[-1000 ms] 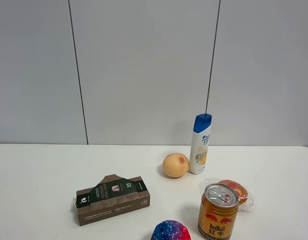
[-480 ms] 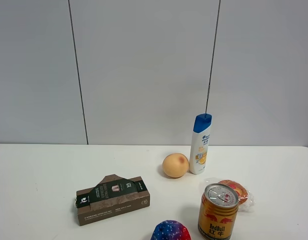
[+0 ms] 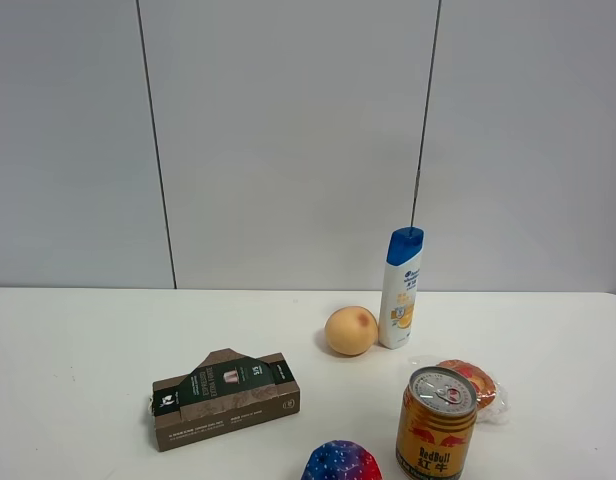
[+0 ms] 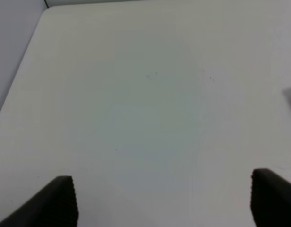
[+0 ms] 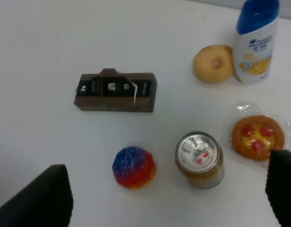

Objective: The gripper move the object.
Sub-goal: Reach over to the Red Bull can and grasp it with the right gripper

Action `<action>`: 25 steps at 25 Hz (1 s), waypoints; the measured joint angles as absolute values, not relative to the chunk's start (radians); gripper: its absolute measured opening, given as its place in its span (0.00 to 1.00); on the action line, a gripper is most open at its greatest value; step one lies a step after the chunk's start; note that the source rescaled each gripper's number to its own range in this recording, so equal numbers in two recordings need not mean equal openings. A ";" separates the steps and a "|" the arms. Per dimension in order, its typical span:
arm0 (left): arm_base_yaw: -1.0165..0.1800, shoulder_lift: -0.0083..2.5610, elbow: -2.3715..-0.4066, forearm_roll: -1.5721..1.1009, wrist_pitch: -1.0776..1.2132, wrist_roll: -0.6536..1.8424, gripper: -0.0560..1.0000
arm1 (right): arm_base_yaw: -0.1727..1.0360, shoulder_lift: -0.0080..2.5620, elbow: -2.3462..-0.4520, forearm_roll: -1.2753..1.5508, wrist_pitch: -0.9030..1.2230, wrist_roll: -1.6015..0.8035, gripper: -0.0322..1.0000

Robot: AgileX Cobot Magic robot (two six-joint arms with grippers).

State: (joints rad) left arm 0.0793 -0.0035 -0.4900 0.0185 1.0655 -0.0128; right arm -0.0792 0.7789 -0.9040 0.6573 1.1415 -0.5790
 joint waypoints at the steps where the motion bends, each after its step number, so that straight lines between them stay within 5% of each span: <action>1: 0.079 -0.003 -0.490 0.019 1.066 -0.013 1.00 | -0.079 0.788 -0.904 0.657 1.165 -0.555 0.54; 19: 0.079 -0.003 -0.490 0.019 1.066 -0.013 1.00 | -0.076 1.039 -0.907 0.377 1.221 -0.136 0.54; 25: 0.079 -0.003 -0.490 0.019 1.066 -0.013 1.00 | -0.076 1.118 -0.907 0.424 1.184 -0.261 0.54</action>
State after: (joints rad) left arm 0.0793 -0.0035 -0.4900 0.0185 1.0655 -0.0128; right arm -0.0760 1.1177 -0.9070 0.4236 1.1839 -0.2612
